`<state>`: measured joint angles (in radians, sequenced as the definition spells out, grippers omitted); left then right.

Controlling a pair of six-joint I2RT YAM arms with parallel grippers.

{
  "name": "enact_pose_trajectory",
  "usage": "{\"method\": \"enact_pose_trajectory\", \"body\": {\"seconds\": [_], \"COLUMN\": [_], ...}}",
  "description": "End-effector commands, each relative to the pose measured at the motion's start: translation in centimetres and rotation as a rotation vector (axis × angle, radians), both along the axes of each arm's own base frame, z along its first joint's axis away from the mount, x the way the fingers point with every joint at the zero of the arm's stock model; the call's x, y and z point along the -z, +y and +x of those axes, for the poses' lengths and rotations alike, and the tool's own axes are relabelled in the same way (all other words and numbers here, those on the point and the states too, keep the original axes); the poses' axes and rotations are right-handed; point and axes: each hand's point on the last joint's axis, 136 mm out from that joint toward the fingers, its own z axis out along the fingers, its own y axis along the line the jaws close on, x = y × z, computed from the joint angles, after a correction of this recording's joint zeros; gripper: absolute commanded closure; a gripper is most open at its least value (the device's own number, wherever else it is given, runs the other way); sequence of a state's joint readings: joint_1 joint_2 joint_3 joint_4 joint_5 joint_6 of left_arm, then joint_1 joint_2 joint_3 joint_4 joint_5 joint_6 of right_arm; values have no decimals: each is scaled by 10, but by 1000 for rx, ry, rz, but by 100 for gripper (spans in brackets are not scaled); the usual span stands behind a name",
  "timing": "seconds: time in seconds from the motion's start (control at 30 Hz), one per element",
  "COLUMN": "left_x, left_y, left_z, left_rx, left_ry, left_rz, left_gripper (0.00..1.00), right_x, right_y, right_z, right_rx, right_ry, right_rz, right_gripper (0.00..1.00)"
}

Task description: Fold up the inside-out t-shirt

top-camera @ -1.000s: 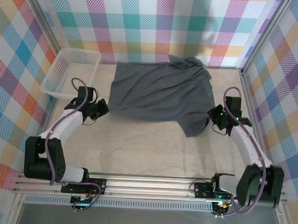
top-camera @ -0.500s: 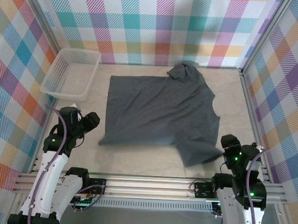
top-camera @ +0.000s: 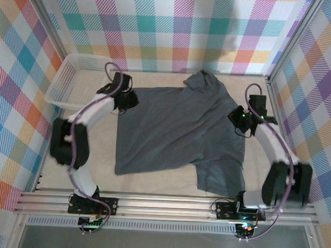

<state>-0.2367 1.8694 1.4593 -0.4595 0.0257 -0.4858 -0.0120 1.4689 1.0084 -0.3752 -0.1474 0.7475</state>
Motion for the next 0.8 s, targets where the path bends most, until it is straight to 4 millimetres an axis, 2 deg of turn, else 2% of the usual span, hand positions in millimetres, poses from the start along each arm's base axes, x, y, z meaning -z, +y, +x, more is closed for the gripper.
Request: {"method": "enact_pose_trajectory", "body": {"seconds": [0.0,0.13,0.27,0.53,0.6,0.67,0.73,0.77], "left_x": [24,60,91,125,127,120,98,82], "left_y": [26,42,55,82,83,79,74,72], "left_z": [29,57,74,107,114,123,135,140], "left_rx": [-139,-210,-276,-312,-288,-247,-205,-190], "left_ry": [75,153,207,242,237,200,132,93], "left_rz": [45,108,133,159,118,86,69,64], "left_gripper": [100,100,100,100,100,100,98,93], "right_x": [27,59,82,135,137,128,110,100], "right_y": [-4,-19,-34,-25,-24,-17,-12,-14], "right_z": [12,3,-26,-77,-76,-65,-56,-57], "right_rx": [22,128,225,268,244,183,137,136], "right_ry": [65,167,283,459,440,396,363,360], "right_rz": [-11,-45,-88,-26,-29,-8,6,-5], "right_gripper": [100,100,100,100,100,100,100,100]}}
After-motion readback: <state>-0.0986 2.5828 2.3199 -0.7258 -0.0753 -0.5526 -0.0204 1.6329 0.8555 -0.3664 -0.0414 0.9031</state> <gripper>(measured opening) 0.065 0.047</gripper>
